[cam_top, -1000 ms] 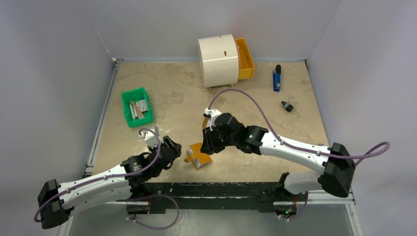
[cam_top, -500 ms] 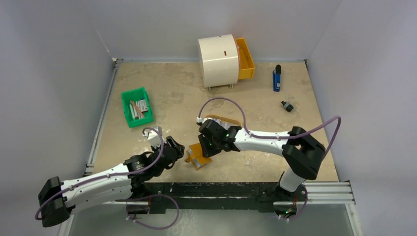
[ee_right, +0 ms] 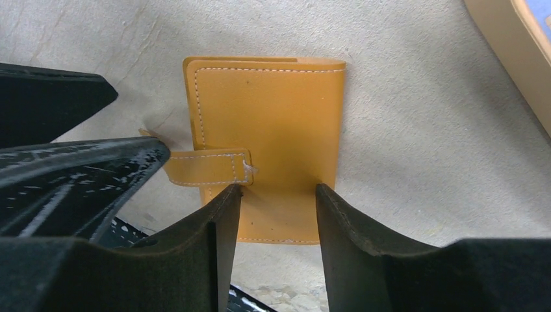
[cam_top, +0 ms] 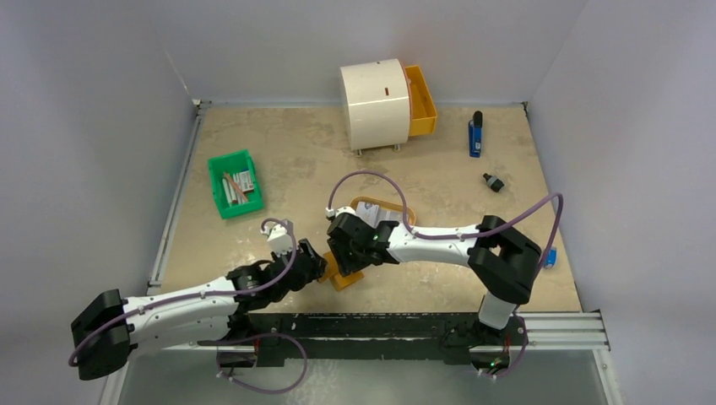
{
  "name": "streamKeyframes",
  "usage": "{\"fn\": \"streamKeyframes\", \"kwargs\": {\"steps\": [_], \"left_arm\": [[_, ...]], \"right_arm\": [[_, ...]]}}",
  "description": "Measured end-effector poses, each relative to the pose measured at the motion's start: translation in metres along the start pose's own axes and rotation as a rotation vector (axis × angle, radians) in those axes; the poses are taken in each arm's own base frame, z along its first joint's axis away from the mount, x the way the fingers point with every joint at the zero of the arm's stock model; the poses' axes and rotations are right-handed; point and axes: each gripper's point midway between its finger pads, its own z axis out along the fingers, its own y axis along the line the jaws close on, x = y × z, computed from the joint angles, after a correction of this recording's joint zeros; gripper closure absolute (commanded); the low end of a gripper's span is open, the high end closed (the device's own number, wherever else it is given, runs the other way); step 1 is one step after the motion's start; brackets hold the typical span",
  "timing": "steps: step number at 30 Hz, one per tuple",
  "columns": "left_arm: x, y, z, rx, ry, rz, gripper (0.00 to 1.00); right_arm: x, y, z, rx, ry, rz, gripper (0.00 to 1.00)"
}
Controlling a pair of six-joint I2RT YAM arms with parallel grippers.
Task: Put the credit cards into the card holder
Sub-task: Close the card holder at the center of the board.
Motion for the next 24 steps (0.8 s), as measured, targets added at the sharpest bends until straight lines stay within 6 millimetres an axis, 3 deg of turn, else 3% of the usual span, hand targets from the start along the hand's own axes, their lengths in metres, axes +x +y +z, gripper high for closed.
{"fn": "streamKeyframes", "kwargs": {"steps": [12,24], "left_arm": [[0.021,0.002,0.013,-0.017,0.072,0.06,0.51],[0.027,-0.01,0.019,0.024,0.088,0.058,0.84]], "right_arm": [[0.001,0.002,0.002,0.02,-0.007,0.013,0.47],[-0.001,0.003,0.002,0.023,-0.012,0.051,0.47]]}}
